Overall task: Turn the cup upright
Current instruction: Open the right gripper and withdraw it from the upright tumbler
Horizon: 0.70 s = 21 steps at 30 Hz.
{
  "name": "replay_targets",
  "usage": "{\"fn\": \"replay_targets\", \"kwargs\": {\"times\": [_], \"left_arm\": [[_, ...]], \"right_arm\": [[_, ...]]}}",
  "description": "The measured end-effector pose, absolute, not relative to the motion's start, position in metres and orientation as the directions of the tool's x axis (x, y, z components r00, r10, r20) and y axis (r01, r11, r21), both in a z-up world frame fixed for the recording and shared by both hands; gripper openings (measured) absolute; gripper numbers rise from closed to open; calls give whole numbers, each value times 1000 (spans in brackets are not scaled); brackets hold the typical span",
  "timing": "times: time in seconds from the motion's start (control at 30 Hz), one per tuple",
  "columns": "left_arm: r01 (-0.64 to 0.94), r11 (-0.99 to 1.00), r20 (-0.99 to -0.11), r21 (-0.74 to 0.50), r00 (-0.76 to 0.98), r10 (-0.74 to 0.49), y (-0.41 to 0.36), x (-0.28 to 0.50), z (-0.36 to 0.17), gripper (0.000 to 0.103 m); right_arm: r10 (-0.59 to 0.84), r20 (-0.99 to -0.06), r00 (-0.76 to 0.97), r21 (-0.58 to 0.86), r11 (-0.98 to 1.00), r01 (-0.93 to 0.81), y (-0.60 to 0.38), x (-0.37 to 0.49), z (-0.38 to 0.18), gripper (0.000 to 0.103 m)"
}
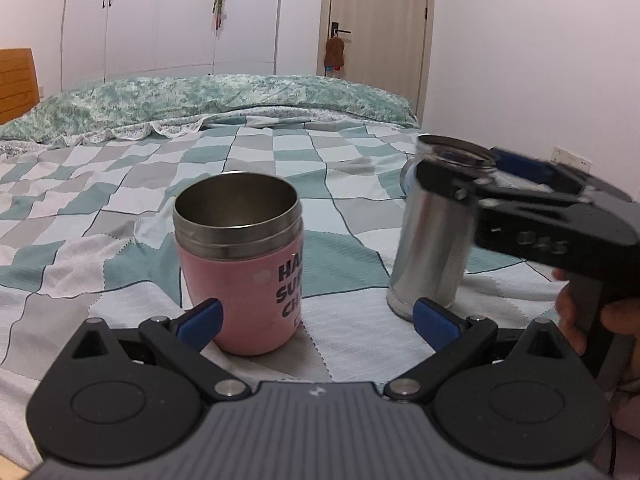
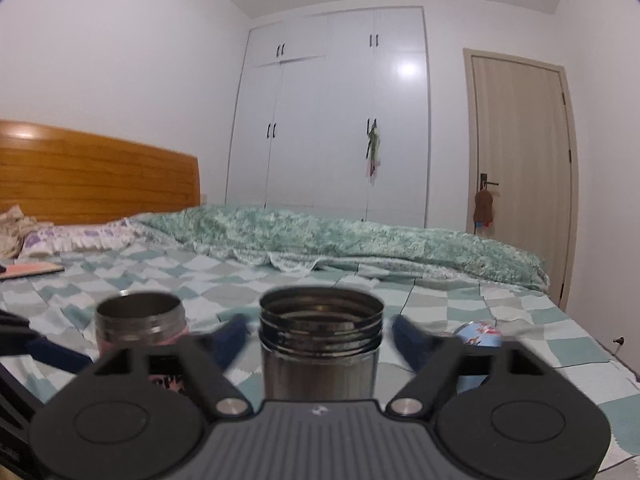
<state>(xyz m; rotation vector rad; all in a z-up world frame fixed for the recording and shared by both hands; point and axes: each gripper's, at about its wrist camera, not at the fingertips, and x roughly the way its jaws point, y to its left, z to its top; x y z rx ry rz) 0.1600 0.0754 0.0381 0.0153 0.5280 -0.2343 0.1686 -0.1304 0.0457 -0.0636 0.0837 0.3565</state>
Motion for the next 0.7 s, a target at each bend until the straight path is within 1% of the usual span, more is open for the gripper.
{"fn": "replay_targets", "kwargs": {"times": [0.07,0.13,0.33,0.53,0.6,0.7], "left_arm": [[230,972,-490,-43,843,-221,73,153,42,103],[234,971,-478,-41,849,-225,69,144,47,103],[262,964,-435,-41,864,-253,50,113,60,103],[275,959,-379,-69,882,-280,35,79,58,103],[262,963,-348,-56,899,-265,30,67,52,103],[228,974,-263,-13,939,-223,22,47,42,103]], "right_arm": [[349,-72,935,-50,934,-352,-137,155,53,94],[349,-57,935,-47,935,-352,-144,140,59,103],[345,-49,937,-33,937,-347,-172,95,76,103],[302,-67,951,-47,951,-305,-200,51,70,103],[287,-70,955,-54,955,-291,-208,38,63,103],[261,-70,963,-64,962,-265,-221,23,49,103]]}}
